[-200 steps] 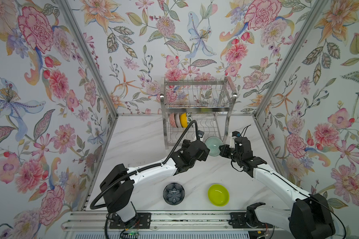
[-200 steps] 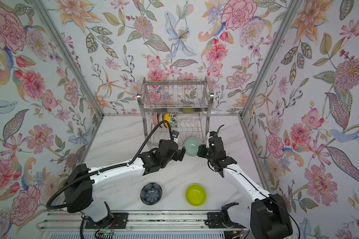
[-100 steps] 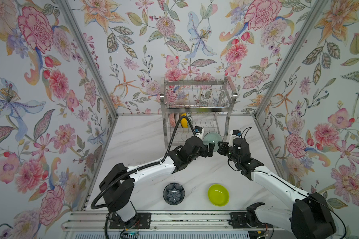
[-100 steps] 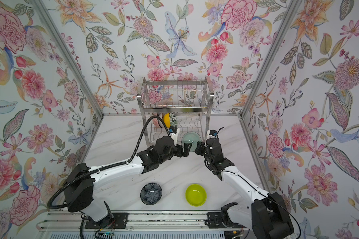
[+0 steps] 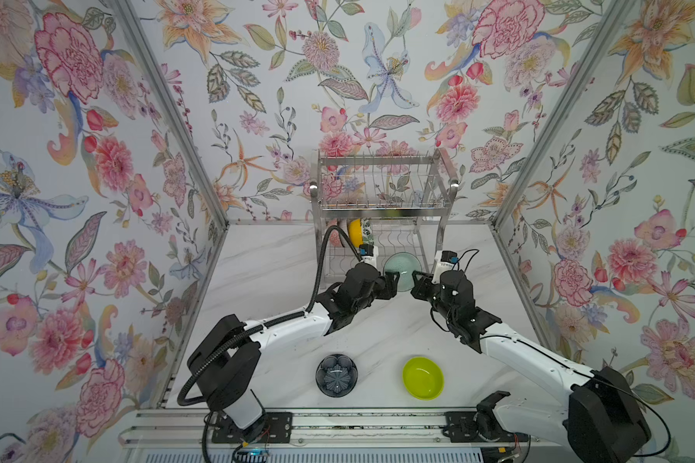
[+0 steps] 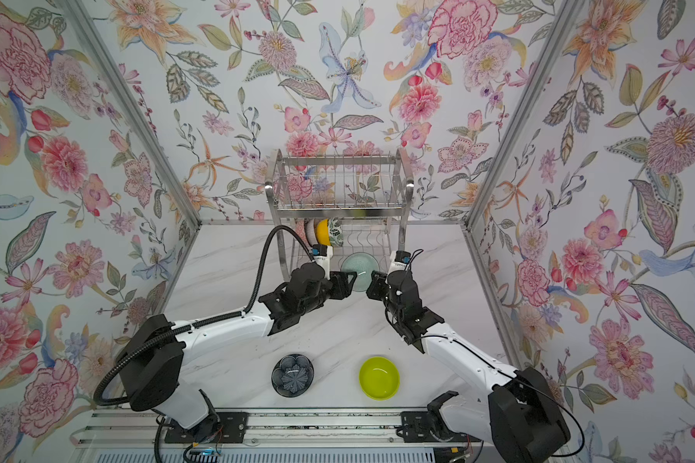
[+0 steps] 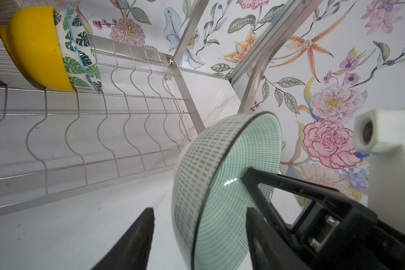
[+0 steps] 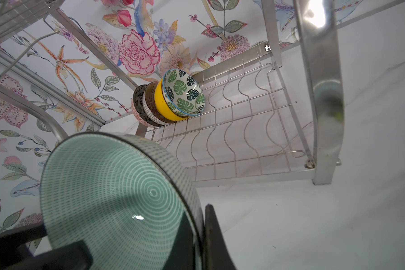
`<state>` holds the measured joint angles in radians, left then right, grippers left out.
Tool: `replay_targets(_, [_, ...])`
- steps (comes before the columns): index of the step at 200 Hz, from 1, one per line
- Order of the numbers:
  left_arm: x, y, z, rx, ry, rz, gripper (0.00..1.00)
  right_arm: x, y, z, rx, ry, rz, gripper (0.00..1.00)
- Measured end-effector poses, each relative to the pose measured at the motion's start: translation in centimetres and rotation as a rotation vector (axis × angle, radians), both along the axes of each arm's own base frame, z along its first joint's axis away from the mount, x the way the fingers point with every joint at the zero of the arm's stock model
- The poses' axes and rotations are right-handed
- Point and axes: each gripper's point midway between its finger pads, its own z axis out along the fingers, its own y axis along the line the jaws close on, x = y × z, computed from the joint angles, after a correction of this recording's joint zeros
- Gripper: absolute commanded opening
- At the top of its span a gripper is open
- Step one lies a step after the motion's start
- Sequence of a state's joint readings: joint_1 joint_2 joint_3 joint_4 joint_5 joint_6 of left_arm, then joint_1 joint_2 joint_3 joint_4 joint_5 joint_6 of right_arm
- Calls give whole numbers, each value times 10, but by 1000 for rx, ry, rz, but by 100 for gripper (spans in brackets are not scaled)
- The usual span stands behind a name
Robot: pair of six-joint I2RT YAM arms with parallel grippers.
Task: Load bowls into a dish rack
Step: Place the bowl in the dish rack.
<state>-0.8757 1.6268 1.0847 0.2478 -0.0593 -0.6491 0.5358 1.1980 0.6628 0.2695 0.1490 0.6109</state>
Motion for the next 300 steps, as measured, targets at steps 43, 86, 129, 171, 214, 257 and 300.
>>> replay_targets(43, [8,6,7,7,-20,44,23,-4,7,14,13,-51,-4,0])
replay_targets(86, [20,13,6,52,-44,99,0,-8,13,23,12,-97,9,9])
replay_targets(129, [22,16,-2,83,-40,110,0,-6,16,30,66,-115,7,35])
replay_targets(171, [24,19,-5,128,-64,114,0,-8,20,37,107,-123,37,64])
replay_targets(214, [29,26,-3,179,-104,146,0,-14,15,55,161,-149,57,98])
replay_targets(257, [36,39,1,214,-142,224,0,-13,3,65,212,-149,77,99])
replay_targets(300, [43,55,3,245,-192,310,0,-13,-2,65,175,-157,142,99])
